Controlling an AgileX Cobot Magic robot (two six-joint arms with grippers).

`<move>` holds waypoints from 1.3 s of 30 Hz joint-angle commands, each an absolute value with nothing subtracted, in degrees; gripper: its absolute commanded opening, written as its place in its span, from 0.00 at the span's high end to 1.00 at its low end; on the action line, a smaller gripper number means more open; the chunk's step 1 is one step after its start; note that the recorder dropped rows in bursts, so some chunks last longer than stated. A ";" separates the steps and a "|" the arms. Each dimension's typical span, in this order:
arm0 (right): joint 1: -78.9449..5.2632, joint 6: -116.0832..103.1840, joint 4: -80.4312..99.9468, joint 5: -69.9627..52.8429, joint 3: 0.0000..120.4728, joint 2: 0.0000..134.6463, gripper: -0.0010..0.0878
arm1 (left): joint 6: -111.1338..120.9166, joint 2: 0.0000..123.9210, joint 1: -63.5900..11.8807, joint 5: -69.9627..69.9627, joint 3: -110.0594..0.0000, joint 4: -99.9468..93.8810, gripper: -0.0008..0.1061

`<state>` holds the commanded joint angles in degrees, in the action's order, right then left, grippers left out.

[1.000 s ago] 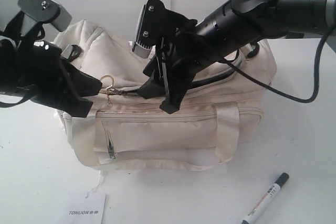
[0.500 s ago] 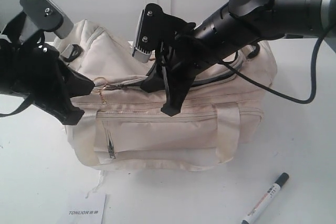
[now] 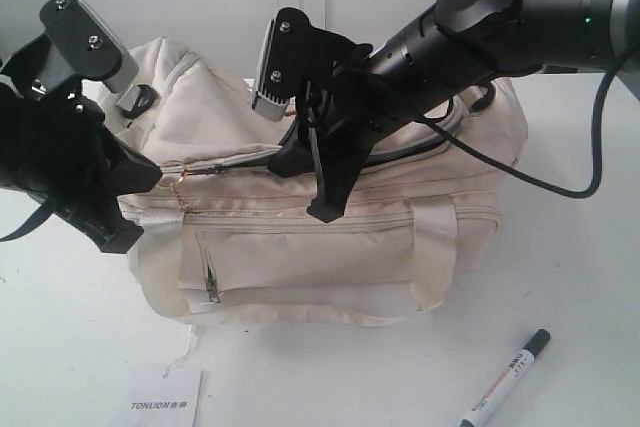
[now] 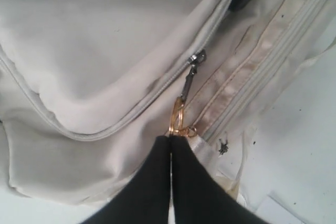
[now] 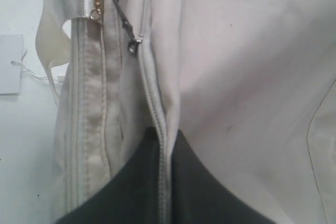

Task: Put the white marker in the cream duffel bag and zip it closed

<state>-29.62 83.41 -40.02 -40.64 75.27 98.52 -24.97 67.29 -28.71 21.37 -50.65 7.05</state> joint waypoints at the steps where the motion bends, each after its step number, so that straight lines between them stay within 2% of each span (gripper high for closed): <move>1: -29.62 83.41 -40.02 -40.64 75.27 98.52 0.99 | -24.97 67.29 -28.71 21.37 -50.65 7.05 0.99; 39: -29.62 83.29 -39.80 -39.78 75.27 98.48 0.99 | -14.78 67.29 -28.71 25.20 -50.65 -7.86 0.99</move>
<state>-29.62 83.29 -39.80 -39.78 75.27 98.48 -14.78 67.29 -28.71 25.20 -50.65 -7.86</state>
